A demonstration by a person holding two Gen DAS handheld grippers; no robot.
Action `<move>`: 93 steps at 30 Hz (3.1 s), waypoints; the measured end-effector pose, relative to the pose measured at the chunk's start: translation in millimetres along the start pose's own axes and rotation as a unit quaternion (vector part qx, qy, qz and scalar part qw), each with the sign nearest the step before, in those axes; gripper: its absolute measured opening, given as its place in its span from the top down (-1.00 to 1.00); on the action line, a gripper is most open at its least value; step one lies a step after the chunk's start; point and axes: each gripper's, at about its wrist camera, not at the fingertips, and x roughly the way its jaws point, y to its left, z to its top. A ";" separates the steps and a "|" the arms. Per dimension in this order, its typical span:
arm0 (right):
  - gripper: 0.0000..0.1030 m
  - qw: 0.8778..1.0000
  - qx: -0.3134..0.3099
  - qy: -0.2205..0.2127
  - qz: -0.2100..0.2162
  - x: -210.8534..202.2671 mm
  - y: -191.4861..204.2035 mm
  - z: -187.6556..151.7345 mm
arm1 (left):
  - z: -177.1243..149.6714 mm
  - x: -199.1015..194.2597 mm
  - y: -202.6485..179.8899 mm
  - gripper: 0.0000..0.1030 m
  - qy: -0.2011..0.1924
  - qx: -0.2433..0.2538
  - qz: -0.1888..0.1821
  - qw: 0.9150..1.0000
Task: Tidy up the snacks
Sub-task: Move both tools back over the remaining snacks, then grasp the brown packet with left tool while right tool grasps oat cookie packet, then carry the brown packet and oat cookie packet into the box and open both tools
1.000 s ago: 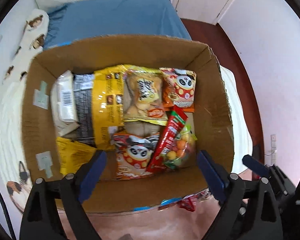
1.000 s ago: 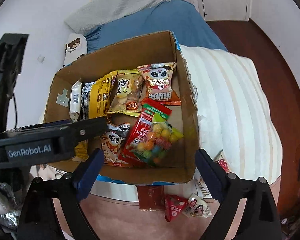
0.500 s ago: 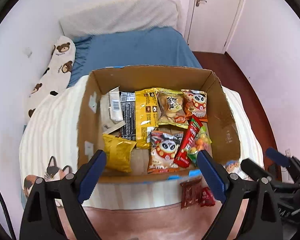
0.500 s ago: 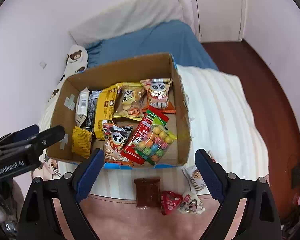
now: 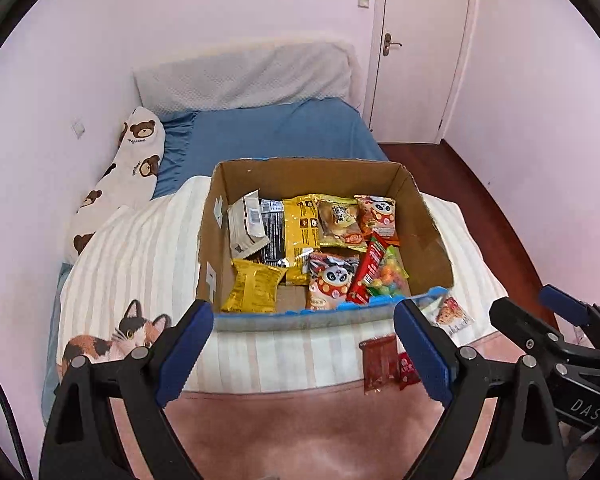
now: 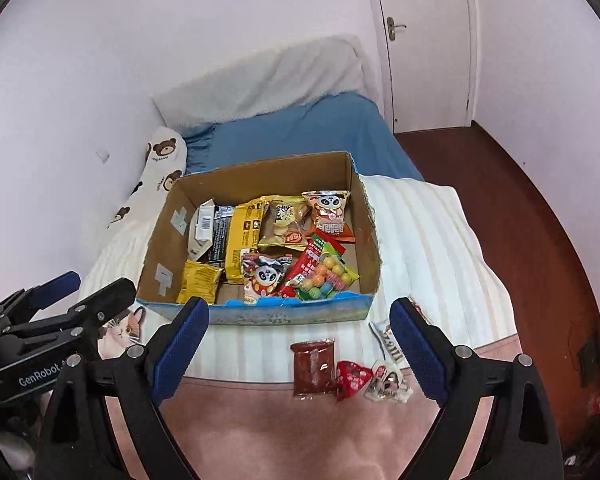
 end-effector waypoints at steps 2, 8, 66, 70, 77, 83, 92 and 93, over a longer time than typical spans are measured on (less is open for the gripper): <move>-0.92 1.000 0.008 0.000 0.006 -5.5 -0.7 -5.7 | -9.0 -4.3 -1.3 -0.80 0.003 -0.005 -0.003 1.000; -0.93 0.997 0.071 0.026 0.028 -1.0 -43.4 -27.0 | -43.2 26.3 -20.4 -0.80 0.059 -0.023 0.006 0.998; -0.08 0.943 -0.017 0.327 -0.055 219.0 -206.7 -115.4 | -210.2 195.9 -27.9 -0.05 0.326 -0.081 0.014 0.942; -0.08 0.936 -0.017 0.350 -0.034 202.2 -201.2 -145.3 | -240.6 178.8 -32.6 -0.05 0.339 -0.094 -0.006 0.936; -0.08 0.926 -0.023 0.375 0.029 181.1 -157.3 -193.0 | -279.8 178.5 -54.7 -0.14 0.362 -0.079 -0.019 0.929; -0.36 0.912 0.021 0.403 0.076 195.4 -123.0 -212.5 | -293.4 197.2 -33.9 -0.48 0.373 -0.093 -0.043 0.922; -0.47 0.910 0.041 0.408 0.060 195.6 -95.4 -234.9 | -294.8 197.1 -24.7 -0.47 0.377 -0.109 -0.030 0.919; -0.47 0.911 0.040 0.408 0.056 195.9 -93.3 -236.2 | -290.8 196.8 -33.0 -0.44 0.377 -0.108 -0.028 0.919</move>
